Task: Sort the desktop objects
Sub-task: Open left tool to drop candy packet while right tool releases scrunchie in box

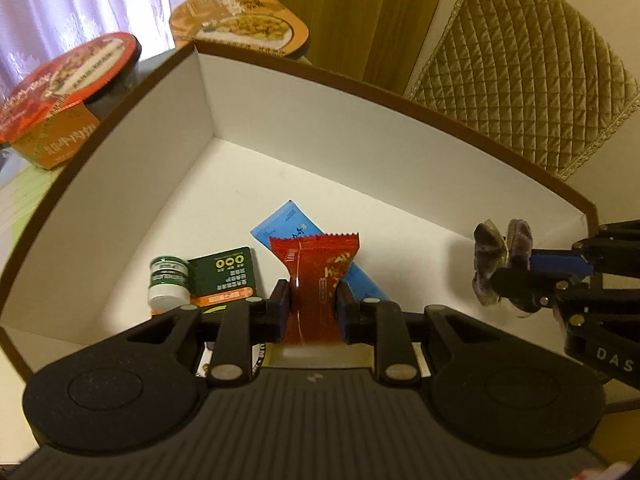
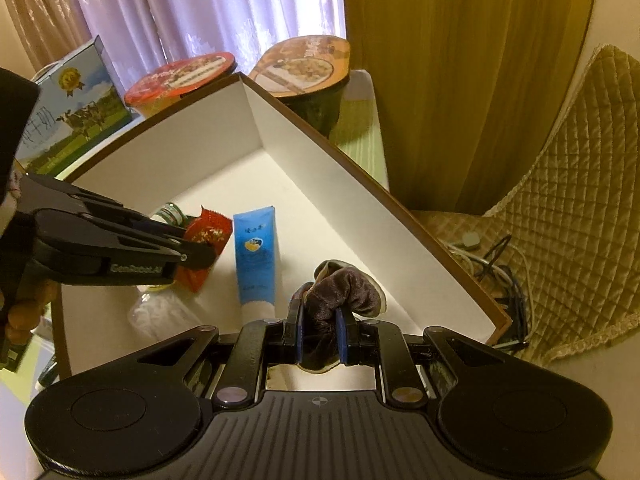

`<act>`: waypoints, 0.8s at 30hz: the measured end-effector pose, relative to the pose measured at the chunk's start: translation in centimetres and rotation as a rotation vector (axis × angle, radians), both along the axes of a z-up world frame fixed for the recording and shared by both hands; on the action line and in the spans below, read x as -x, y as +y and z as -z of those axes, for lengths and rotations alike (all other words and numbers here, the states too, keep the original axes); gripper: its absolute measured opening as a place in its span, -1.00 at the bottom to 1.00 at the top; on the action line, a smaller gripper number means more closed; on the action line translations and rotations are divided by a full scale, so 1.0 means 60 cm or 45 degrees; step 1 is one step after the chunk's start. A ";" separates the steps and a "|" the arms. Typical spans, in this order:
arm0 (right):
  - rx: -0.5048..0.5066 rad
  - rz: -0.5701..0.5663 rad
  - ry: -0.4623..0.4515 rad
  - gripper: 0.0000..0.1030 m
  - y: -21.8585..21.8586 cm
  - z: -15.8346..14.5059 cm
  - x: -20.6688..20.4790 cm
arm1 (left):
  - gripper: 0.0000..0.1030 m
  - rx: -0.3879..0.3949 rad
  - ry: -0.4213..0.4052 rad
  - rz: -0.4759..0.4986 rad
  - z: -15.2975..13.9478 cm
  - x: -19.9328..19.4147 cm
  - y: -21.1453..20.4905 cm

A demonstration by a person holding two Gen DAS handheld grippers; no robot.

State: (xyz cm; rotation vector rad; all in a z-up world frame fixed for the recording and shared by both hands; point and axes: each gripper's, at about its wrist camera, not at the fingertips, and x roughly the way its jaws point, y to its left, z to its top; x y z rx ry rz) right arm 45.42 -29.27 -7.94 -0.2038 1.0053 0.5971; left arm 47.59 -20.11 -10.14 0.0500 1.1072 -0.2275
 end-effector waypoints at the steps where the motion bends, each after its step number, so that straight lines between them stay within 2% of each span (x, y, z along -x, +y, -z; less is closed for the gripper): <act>1: 0.002 0.000 0.002 -0.75 0.000 0.001 -0.001 | -0.62 -0.001 0.004 -0.002 0.004 -0.003 -0.001; 7: 0.010 -0.003 0.008 -0.75 -0.003 0.005 -0.007 | -0.55 -0.045 0.015 0.015 0.015 -0.006 -0.005; 18: 0.064 -0.024 -0.023 -0.75 0.004 0.011 -0.007 | -0.40 -0.077 -0.003 -0.001 0.004 0.003 0.016; 19: 0.074 -0.029 -0.037 -0.68 0.006 0.011 -0.006 | -0.32 -0.082 -0.004 -0.003 0.003 0.004 0.018; 20: 0.081 -0.034 -0.049 -0.44 0.008 0.011 -0.006 | -0.18 -0.090 -0.005 -0.008 0.002 0.004 0.020; 21: 0.085 -0.034 -0.066 -0.29 0.009 0.011 -0.004 | -0.13 -0.095 -0.009 -0.014 0.000 0.005 0.021; 22: 0.089 -0.029 -0.091 0.08 0.010 0.010 -0.002 | -0.07 -0.098 -0.014 -0.016 -0.002 0.006 0.023; 23: 0.093 -0.023 -0.115 0.33 0.011 0.008 0.000 | -0.04 -0.097 -0.019 -0.016 -0.005 0.007 0.025; 24: 0.092 -0.025 -0.130 0.35 0.011 0.006 0.003 | -0.02 -0.095 -0.024 -0.018 -0.008 0.008 0.027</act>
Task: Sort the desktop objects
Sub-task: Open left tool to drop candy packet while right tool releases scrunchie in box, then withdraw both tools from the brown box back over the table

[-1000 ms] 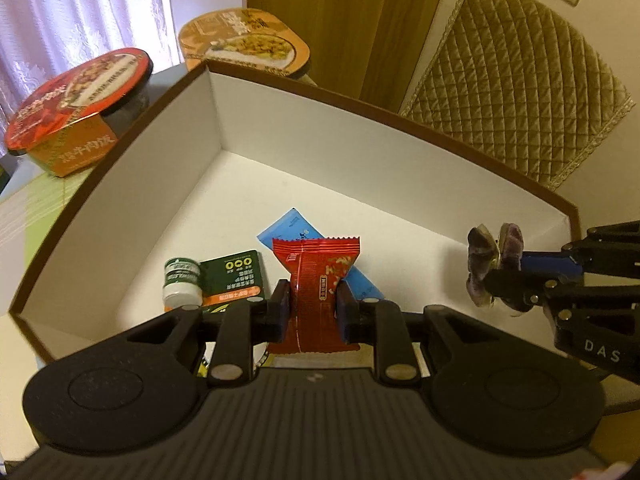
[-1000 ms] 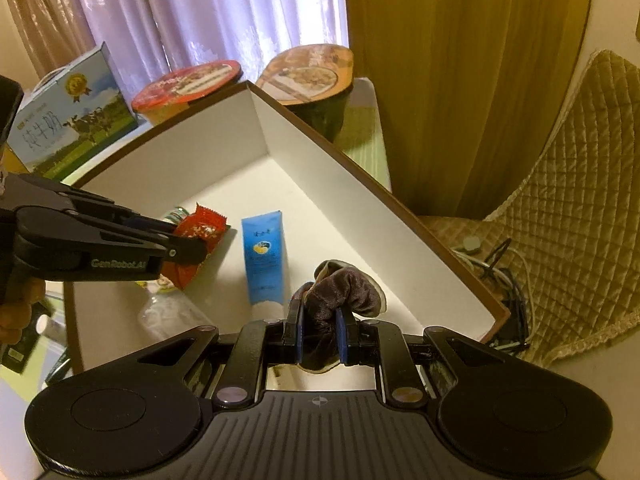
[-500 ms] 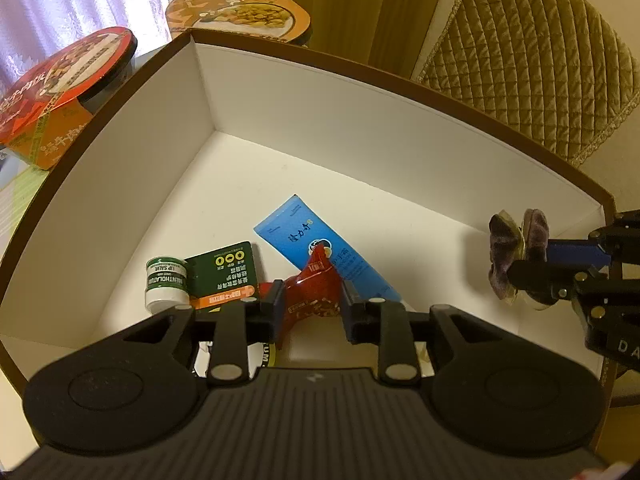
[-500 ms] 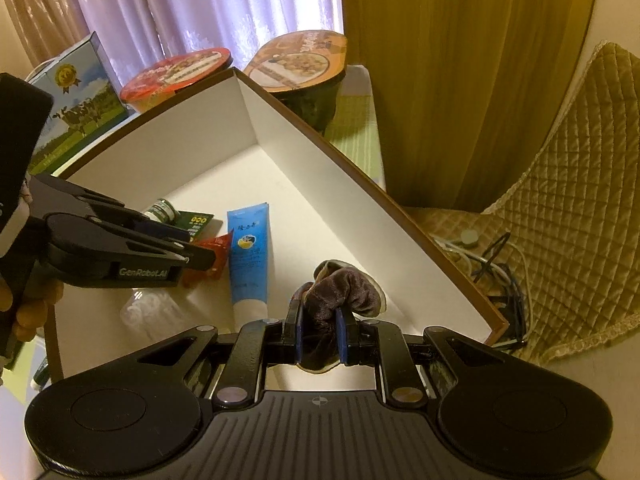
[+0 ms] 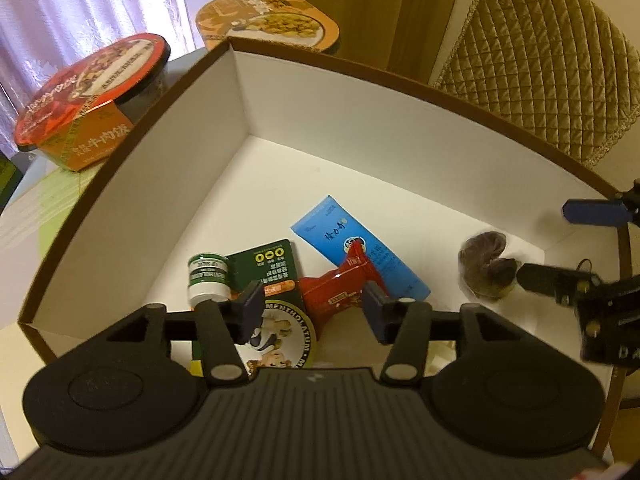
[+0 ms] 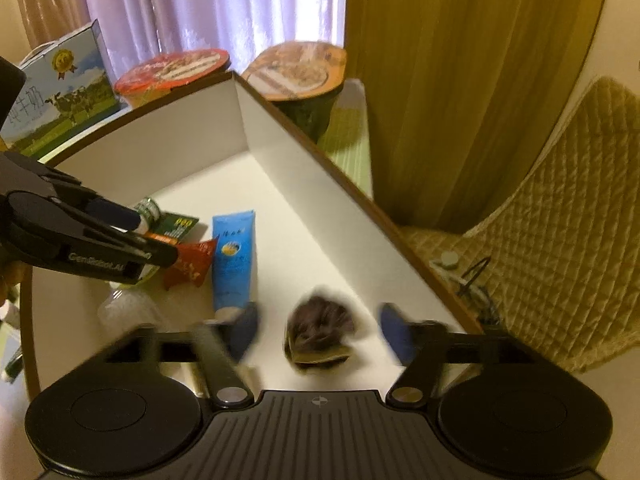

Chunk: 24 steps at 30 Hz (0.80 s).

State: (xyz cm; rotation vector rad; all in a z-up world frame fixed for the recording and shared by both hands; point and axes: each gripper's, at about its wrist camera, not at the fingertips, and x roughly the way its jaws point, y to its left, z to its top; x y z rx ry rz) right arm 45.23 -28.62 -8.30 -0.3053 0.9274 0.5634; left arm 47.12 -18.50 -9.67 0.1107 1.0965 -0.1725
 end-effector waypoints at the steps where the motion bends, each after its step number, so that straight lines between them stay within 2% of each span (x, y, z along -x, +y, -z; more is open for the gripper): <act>1: -0.004 -0.006 -0.001 0.36 0.000 -0.002 0.002 | 0.04 0.000 -0.006 -0.001 -0.003 0.001 0.002; 3: -0.011 -0.005 0.008 0.38 0.001 -0.003 0.005 | 0.12 -0.006 -0.019 0.005 -0.009 0.004 0.003; 5: -0.008 -0.006 0.019 0.48 0.002 -0.003 0.010 | 0.34 -0.019 -0.031 0.014 -0.015 0.008 0.003; 8: -0.002 -0.005 0.027 0.63 0.003 -0.003 0.019 | 0.45 -0.047 -0.055 0.027 -0.023 0.017 0.003; 17: 0.000 -0.012 0.030 0.86 0.013 -0.013 0.042 | 0.66 -0.081 -0.090 0.040 -0.036 0.034 0.010; 20: 0.001 -0.002 0.020 0.96 0.014 -0.018 0.047 | 0.68 -0.080 -0.101 0.038 -0.042 0.042 0.014; 24: -0.009 0.009 0.012 0.96 0.016 -0.026 0.054 | 0.68 -0.063 -0.114 0.040 -0.052 0.055 0.019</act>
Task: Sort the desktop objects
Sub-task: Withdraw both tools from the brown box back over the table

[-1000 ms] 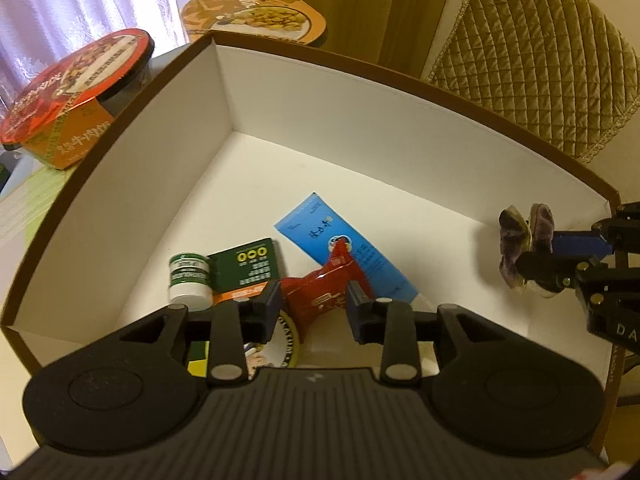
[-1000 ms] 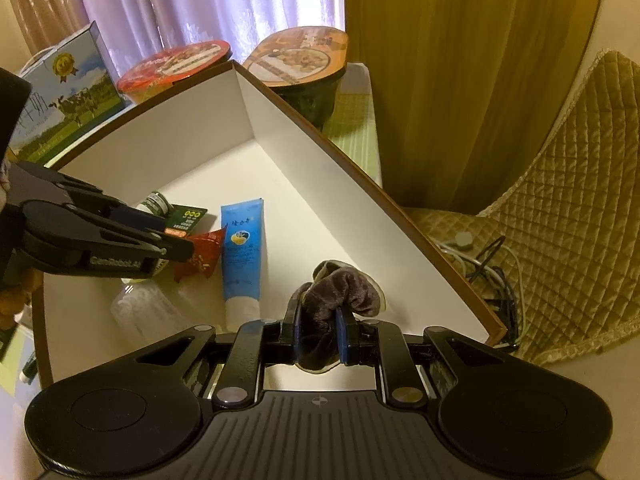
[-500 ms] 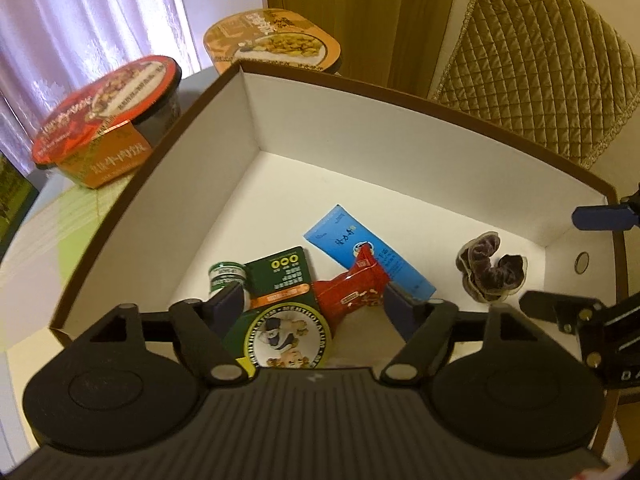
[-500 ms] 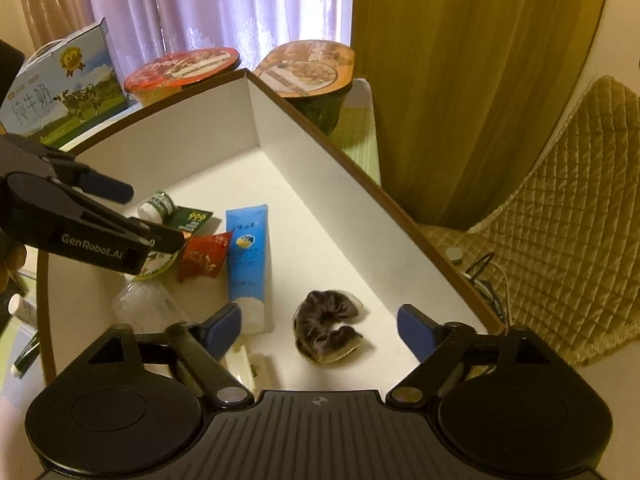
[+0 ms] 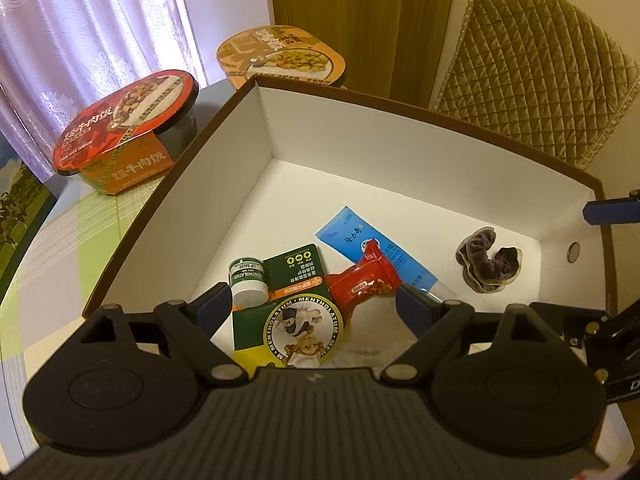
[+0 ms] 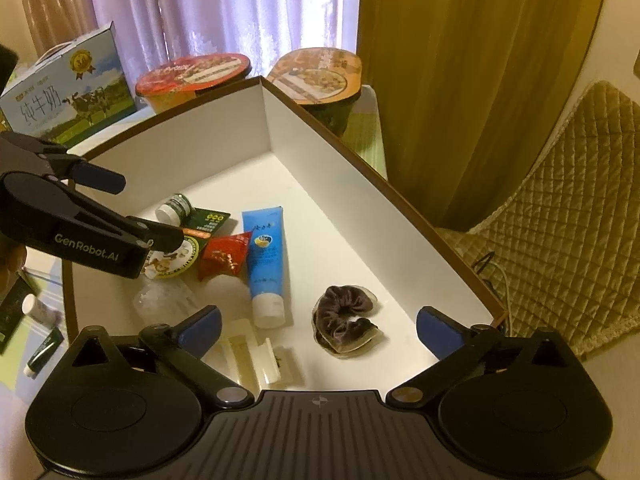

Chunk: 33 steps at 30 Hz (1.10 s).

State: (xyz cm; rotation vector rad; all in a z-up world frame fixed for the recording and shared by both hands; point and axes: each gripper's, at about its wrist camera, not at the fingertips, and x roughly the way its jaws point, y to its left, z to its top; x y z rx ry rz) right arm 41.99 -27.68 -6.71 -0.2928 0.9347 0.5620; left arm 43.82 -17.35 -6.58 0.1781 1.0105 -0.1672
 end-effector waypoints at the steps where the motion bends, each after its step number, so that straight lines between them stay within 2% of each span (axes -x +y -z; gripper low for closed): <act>1: -0.002 0.004 -0.003 0.96 0.000 -0.002 0.002 | 0.69 0.000 -0.004 -0.001 -0.002 0.004 0.001; 10: -0.020 0.028 -0.029 0.96 0.000 -0.015 0.038 | 0.76 -0.016 -0.055 -0.037 -0.029 0.047 0.028; 15: -0.059 0.052 -0.044 0.96 -0.005 -0.029 0.066 | 0.79 0.017 -0.105 -0.083 -0.056 0.081 0.051; 33: -0.183 0.147 -0.142 0.96 -0.011 -0.084 0.184 | 0.81 0.097 -0.212 -0.169 -0.117 0.248 0.120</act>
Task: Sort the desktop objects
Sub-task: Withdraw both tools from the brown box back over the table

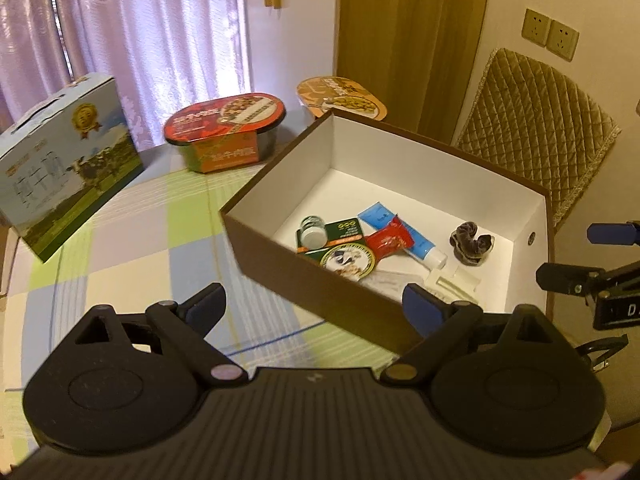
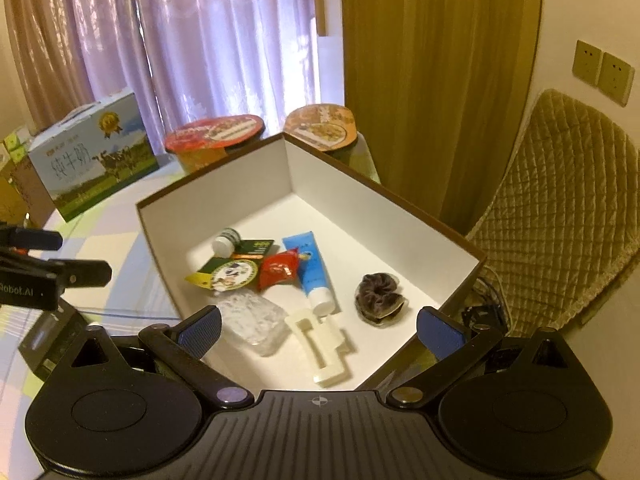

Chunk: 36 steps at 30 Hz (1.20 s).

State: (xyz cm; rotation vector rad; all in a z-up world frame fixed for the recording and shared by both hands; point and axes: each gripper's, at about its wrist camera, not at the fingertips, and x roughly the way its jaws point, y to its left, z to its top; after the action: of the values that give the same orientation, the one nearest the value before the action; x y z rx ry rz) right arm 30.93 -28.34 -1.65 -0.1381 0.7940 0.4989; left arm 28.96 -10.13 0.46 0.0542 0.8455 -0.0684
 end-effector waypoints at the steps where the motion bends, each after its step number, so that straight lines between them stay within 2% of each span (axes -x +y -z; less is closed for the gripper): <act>1: -0.009 -0.002 -0.002 0.96 0.001 -0.002 0.009 | 0.81 -0.002 -0.005 -0.006 -0.002 0.010 0.005; 10: -0.080 -0.073 -0.052 0.96 0.017 -0.020 0.090 | 0.81 -0.001 -0.024 -0.043 -0.009 0.097 0.050; 18: -0.143 -0.169 -0.006 0.96 0.035 -0.013 0.148 | 0.81 -0.039 0.025 -0.119 0.013 0.169 0.102; 27: -0.080 -0.239 0.096 0.96 0.093 0.037 0.178 | 0.81 -0.036 0.088 -0.229 0.041 0.213 0.163; 36: -0.025 -0.260 0.154 0.96 0.127 0.094 0.180 | 0.81 -0.041 0.118 -0.306 0.063 0.227 0.211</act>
State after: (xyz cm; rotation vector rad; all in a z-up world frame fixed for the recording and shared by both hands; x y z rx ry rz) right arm 20.13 -20.70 -7.28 -0.1735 0.8978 0.7132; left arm 15.36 2.51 -3.32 -0.0212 0.9407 0.1698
